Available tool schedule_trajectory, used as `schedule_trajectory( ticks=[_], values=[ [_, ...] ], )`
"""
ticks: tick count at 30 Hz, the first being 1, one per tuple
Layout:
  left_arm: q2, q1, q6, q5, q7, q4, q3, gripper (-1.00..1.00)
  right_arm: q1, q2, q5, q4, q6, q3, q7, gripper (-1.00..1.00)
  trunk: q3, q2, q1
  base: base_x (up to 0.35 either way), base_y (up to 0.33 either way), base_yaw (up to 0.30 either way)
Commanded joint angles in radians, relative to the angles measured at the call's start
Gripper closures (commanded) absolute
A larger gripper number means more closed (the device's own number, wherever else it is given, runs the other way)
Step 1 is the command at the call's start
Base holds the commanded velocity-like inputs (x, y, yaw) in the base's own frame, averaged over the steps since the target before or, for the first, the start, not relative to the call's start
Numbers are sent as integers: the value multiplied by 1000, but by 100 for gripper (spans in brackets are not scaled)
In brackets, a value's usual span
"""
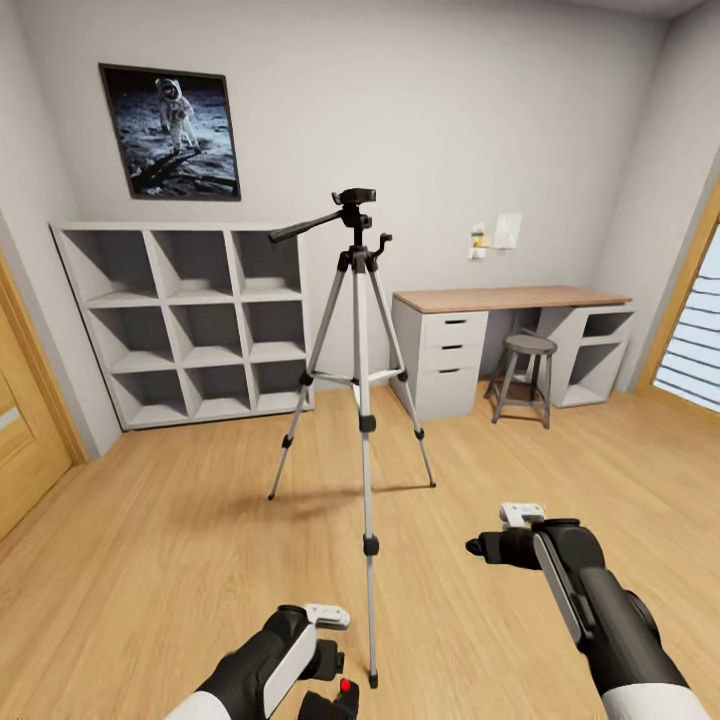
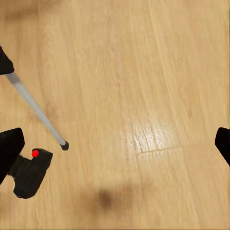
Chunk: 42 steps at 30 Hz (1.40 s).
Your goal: Attach the digital camera to the camera tripod in the bedroom.
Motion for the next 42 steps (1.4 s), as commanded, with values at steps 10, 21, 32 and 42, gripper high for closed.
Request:
schedule_trajectory(
  ticks=[10, 21, 32, 42],
  values=[
    [11, -17, -3, 8, -54, 19, -61, -100, 0, -3, 2, -105, 4, -5, 6, -100, -32, -71, 38, 0, 0, 0],
    [31, -28, -212, -83, -114, 97, -70, -100, 3, 4, 2, -180, 4, -2, 6, -100, -67, -148, 80, 0, 0, 0],
    [28, -28, -389, -129, -172, 196, -70, -100, 11, 5, 3, -284, 4, -4, 6, -100, -101, -225, 123, 0, 0, 0],
    [32, -28, -427, -135, -248, 259, -69, -100, 13, 6, 3, -308, 4, -5, 6, -100, -136, -268, 147, 0, 0, -124]
  ],
)
